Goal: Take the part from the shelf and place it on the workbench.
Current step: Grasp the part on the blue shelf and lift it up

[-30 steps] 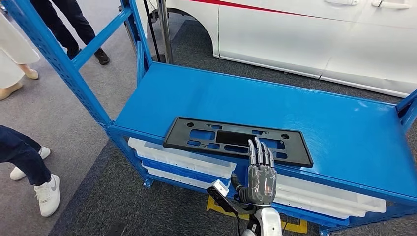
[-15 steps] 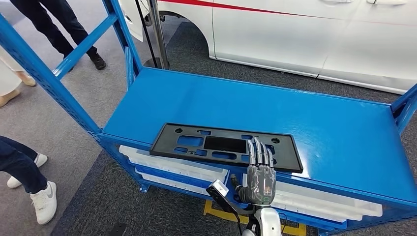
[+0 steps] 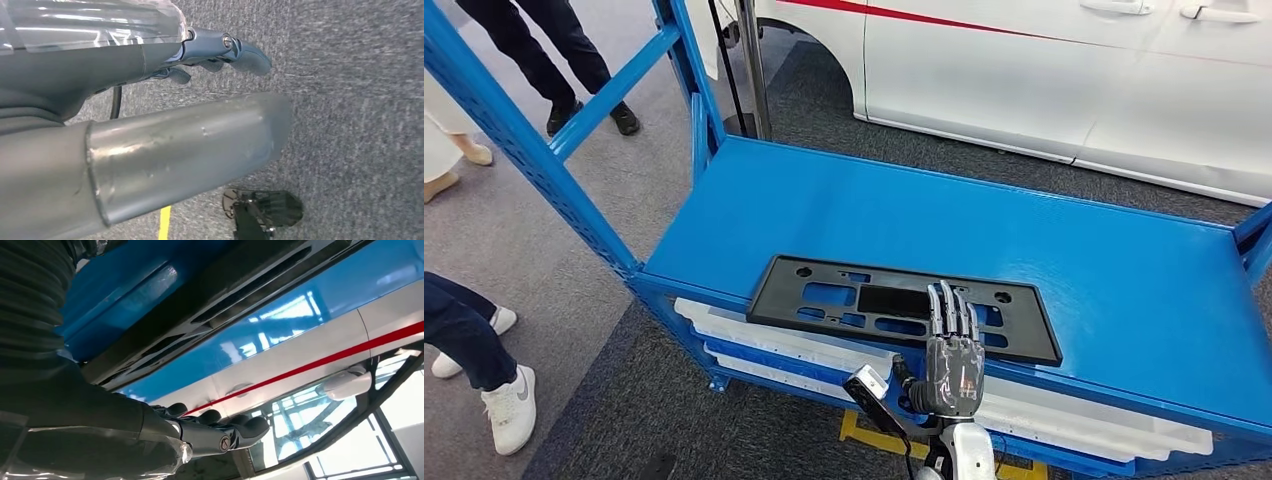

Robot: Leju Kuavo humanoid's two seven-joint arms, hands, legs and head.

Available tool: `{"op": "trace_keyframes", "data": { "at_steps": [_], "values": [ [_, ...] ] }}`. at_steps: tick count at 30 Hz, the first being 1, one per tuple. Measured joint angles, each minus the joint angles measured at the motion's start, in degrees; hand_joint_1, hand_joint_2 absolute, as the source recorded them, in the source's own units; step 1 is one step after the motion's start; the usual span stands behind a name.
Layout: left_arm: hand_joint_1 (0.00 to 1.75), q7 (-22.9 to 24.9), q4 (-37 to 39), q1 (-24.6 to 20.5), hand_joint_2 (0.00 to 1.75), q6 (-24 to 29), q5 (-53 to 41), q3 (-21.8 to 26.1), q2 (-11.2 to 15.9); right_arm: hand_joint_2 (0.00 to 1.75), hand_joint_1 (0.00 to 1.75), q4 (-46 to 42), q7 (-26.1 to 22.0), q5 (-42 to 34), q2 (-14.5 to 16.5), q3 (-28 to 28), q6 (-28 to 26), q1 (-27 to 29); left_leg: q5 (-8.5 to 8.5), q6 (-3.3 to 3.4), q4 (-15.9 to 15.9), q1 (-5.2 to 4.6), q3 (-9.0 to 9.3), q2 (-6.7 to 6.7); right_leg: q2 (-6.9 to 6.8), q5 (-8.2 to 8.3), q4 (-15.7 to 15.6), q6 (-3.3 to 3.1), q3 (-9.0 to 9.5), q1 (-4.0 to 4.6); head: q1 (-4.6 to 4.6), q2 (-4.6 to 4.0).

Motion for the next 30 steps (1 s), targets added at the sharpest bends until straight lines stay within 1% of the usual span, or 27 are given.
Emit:
{"op": "trace_keyframes", "data": {
  "at_steps": [1,2,4,5,6,7,9,10,11,12,13,14,15,16,17,18,20,21,22,23,24,25,26,27,28,29,30],
  "values": [
    [0.00,-0.01,0.00,-0.01,0.00,0.01,0.00,0.00,-0.01,1.75,0.00,0.02,0.02,0.00,0.00,0.01,0.00,0.00,-0.22,-0.32,0.18,-0.10,0.02,-0.03,-0.01,0.68,-2.29,-0.16,1.02,0.06,-0.02,0.00],
    [0.00,-0.01,0.00,-0.01,0.00,0.02,0.00,0.00,0.00,1.75,0.00,0.04,0.05,0.00,0.00,0.03,0.00,0.00,-0.38,-0.67,0.29,-0.18,-0.02,-0.03,0.05,0.66,-3.27,-0.33,1.41,0.18,-0.03,0.00],
    [0.00,-0.01,0.00,-0.03,0.00,0.05,0.00,0.00,0.02,1.75,0.00,0.07,0.12,0.00,0.02,0.05,0.00,0.00,-0.51,-1.30,0.25,-0.18,-0.03,0.03,0.21,0.62,-3.50,-0.82,1.41,0.23,-0.06,0.00],
    [0.00,-0.01,0.00,-0.04,0.00,0.06,0.00,0.00,0.03,1.75,0.00,0.07,0.13,0.00,0.04,0.07,0.00,0.00,-0.82,-1.60,0.54,-0.10,-0.08,0.07,0.23,0.69,-3.70,-1.15,1.51,0.17,-0.05,0.00],
    [0.00,-0.02,0.00,-0.06,0.00,0.06,0.00,-0.01,0.02,1.75,0.00,0.06,0.13,0.01,0.06,0.09,0.00,0.00,-1.62,-1.88,1.61,-0.05,-0.47,0.09,0.16,0.76,-3.91,-1.50,1.64,0.04,-0.05,0.00],
    [0.00,-0.02,0.00,-0.07,0.00,0.07,0.00,-0.02,0.01,1.75,0.00,0.06,0.13,0.01,0.08,0.11,0.00,-0.01,-3.07,-2.15,3.95,0.02,-1.46,0.10,0.08,0.80,-4.09,-1.79,1.77,-0.08,-0.05,0.00],
    [0.00,-0.03,0.00,-0.03,0.00,0.07,0.00,-0.03,-0.01,1.75,0.00,0.09,0.13,0.01,0.09,0.16,0.00,-0.01,-6.83,-2.57,11.39,0.12,-4.87,0.12,-0.04,0.71,-4.11,-2.13,1.87,-0.03,-0.05,0.00],
    [0.00,-0.03,0.00,0.01,0.00,0.07,0.00,-0.03,0.01,1.75,0.00,0.11,0.13,0.00,0.09,0.16,0.00,-0.01,-8.07,-2.68,14.91,0.15,-6.60,0.12,-0.05,0.65,-4.09,-2.18,1.89,0.02,-0.05,0.00],
    [0.00,-0.02,0.00,0.06,0.00,0.07,0.00,-0.02,0.03,1.75,0.00,0.13,0.13,0.00,0.09,0.16,0.00,-0.01,-8.21,-2.70,16.70,0.16,-7.56,0.12,-0.03,0.61,-4.08,-2.20,1.95,0.05,-0.05,0.00],
    [0.00,-0.02,0.00,0.08,0.00,0.07,0.00,-0.02,0.03,1.75,0.00,0.14,0.13,0.00,0.09,0.17,0.00,-0.01,-7.11,-2.64,16.21,0.16,-7.46,0.12,0.01,0.54,-4.07,-2.18,2.08,0.06,-0.06,0.00],
    [0.00,-0.01,0.00,0.07,0.00,0.07,0.00,-0.02,0.04,1.75,0.00,0.13,0.13,0.00,0.09,0.18,0.00,-0.02,-5.03,-2.49,13.40,0.16,-6.24,0.12,0.06,0.44,-4.06,-2.12,2.27,0.06,-0.06,0.00],
    [0.00,-0.01,0.00,0.04,0.00,0.07,0.00,-0.02,0.04,1.75,0.00,0.13,0.13,0.00,0.09,0.21,0.00,-0.02,-2.70,-2.25,9.13,0.14,-4.34,0.12,0.10,0.31,-4.06,-2.02,2.50,0.06,-0.06,0.00],
    [0.00,-0.01,0.00,0.01,0.00,0.07,0.00,-0.03,0.04,1.75,0.00,0.13,0.13,0.00,0.09,0.25,0.00,-0.03,-1.06,-1.99,5.17,0.03,-2.48,0.09,0.13,0.18,-4.04,-1.85,2.66,0.14,-0.05,0.00],
    [0.00,-0.01,0.00,-0.04,0.00,0.07,0.01,-0.03,0.05,1.75,0.00,0.13,0.13,0.00,0.09,0.30,0.00,-0.04,-0.16,-1.71,2.27,-0.12,-1.14,0.06,0.16,0.13,-4.01,-1.62,2.66,0.19,-0.05,0.00],
    [0.00,-0.01,0.00,-0.07,0.00,0.07,0.01,-0.03,0.05,1.75,0.00,0.13,0.14,-0.01,0.09,0.35,0.00,-0.05,0.04,-1.48,0.74,-0.30,-0.51,0.01,0.18,0.13,-3.99,-1.37,2.58,0.24,-0.04,0.00],
    [0.00,0.01,0.00,-0.04,0.00,0.07,0.02,-0.03,0.06,1.75,0.00,0.14,0.14,-0.02,0.09,0.40,0.00,-0.06,-0.16,-1.30,0.46,-0.47,-0.40,-0.04,0.20,0.19,-4.03,-1.09,2.46,0.26,-0.04,0.00],
    [0.00,0.03,0.00,0.06,0.00,0.05,0.09,-0.01,0.05,1.75,0.00,0.14,0.15,-0.08,0.08,0.46,-0.01,-0.08,0.10,-0.74,-0.07,-0.36,-0.33,0.01,0.21,0.14,-4.02,-0.45,2.44,0.23,-0.04,0.00],
    [0.00,0.03,0.00,0.08,0.00,0.02,0.13,-0.01,0.04,1.75,0.00,0.14,0.15,-0.13,0.07,0.48,-0.01,-0.09,0.28,-0.35,-0.38,-0.21,-0.19,0.07,0.18,-0.46,-3.34,-0.17,2.21,0.25,-0.04,0.00],
    [0.00,0.02,0.00,0.05,0.00,-0.04,0.17,0.00,0.03,1.75,0.00,0.14,0.15,-0.19,0.05,0.50,-0.01,-0.10,0.47,0.05,-0.69,-0.07,-0.06,0.13,0.15,-1.67,-1.56,0.05,1.47,0.29,-0.03,0.00],
    [0.00,0.02,0.00,0.02,0.00,-0.13,0.19,0.01,0.02,1.75,0.00,0.18,0.15,-0.28,0.03,0.52,-0.01,-0.11,0.55,0.36,-0.84,0.00,0.03,0.19,0.11,-3.38,1.41,0.18,0.11,0.25,-0.03,0.00],
    [0.00,0.01,0.00,-0.01,0.00,-0.22,0.18,0.01,0.02,1.75,0.00,0.24,0.15,-0.38,0.02,0.53,-0.01,-0.12,0.53,0.56,-0.85,-0.06,0.03,0.21,0.09,-5.23,5.14,0.26,-1.71,0.24,-0.03,0.00],
    [0.00,0.01,0.00,-0.01,0.00,-0.31,0.13,0.02,0.02,1.75,0.00,0.34,0.15,-0.47,0.01,0.54,0.00,-0.13,0.50,0.66,-0.80,-0.12,0.02,0.23,0.09,-6.60,8.74,0.33,-3.51,0.19,-0.03,0.00],
    [0.00,0.01,0.00,0.00,0.00,-0.41,0.07,0.03,0.02,1.75,0.00,0.47,0.15,-0.54,0.00,0.54,0.00,-0.14,0.44,0.70,-0.74,-0.17,0.03,0.23,0.08,-6.99,11.01,0.37,-4.71,0.14,-0.03,0.00],
    [0.00,0.01,0.00,0.00,0.00,-0.49,-0.01,0.03,0.01,1.75,0.00,0.59,0.15,-0.57,0.00,0.56,0.00,-0.17,0.37,0.70,-0.66,-0.20,0.06,0.20,0.08,-6.30,11.33,0.37,-5.00,0.10,-0.03,0.00],
    [0.00,0.01,0.00,0.00,0.00,-0.56,-0.09,0.03,0.00,1.75,0.00,0.69,0.16,-0.59,0.00,0.59,0.00,-0.20,0.26,0.66,-0.54,-0.20,0.14,0.13,0.07,-4.58,9.44,0.29,-4.18,0.05,-0.03,0.00],
    [0.00,0.01,0.00,0.00,0.00,-0.63,-0.17,0.02,-0.02,1.75,0.00,0.75,0.17,-0.59,0.00,0.65,0.00,-0.24,0.08,0.57,-0.38,-0.20,0.23,0.05,0.05,-2.32,5.81,0.13,-2.48,0.02,-0.02,0.00],
    [0.00,0.01,0.00,-0.01,0.00,-0.68,-0.31,0.02,-0.07,1.75,0.00,0.82,0.26,-0.56,0.00,0.76,0.00,-0.33,-0.12,0.41,-0.17,-0.29,0.26,-0.02,0.03,-0.74,2.08,-0.05,-0.66,0.08,-0.02,0.00]
  ]
}}
